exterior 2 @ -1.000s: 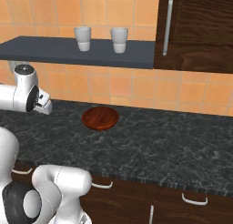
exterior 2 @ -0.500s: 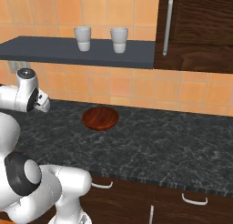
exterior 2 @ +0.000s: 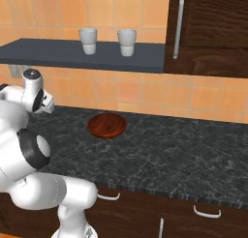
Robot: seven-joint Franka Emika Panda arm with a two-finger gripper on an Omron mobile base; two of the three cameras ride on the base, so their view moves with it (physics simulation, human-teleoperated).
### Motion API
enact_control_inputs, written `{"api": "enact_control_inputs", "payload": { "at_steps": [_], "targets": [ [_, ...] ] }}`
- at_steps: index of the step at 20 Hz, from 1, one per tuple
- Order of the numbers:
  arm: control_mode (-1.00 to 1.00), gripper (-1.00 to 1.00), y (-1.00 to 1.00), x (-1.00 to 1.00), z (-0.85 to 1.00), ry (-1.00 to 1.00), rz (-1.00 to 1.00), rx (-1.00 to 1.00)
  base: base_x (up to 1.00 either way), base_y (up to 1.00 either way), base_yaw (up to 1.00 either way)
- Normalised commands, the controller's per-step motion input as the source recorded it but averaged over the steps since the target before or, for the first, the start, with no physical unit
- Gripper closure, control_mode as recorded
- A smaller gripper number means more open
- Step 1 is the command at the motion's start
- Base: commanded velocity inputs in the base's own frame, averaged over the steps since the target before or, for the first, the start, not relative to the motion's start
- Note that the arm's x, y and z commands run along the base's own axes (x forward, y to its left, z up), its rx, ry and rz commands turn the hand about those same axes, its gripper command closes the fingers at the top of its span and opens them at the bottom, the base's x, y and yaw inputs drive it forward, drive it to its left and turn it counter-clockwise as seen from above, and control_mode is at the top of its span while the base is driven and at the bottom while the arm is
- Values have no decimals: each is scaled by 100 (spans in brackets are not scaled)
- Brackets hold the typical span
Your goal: Pick up the bowls on the counter and stack them on top of one another in the open cabinet. Place the smaller bowl on top of the larger bowl.
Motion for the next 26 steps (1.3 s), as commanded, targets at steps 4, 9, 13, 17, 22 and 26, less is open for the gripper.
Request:
{"api": "enact_control_inputs", "payload": {
  "at_steps": [4,9,13,17,22,26],
  "targets": [
    [-100,-100,28,46,-26,0,0,0,0,0,0],
    [-100,-100,22,46,-35,0,0,0,0,0,0],
    [-100,-100,13,45,-25,0,0,0,0,0,0],
    [-100,-100,9,50,-25,1,0,0,0,0,0],
    [-100,-100,30,16,-21,0,-5,0,0,0,0],
    [-100,-100,36,31,-26,0,-11,0,0,0,0]
  ]
}}
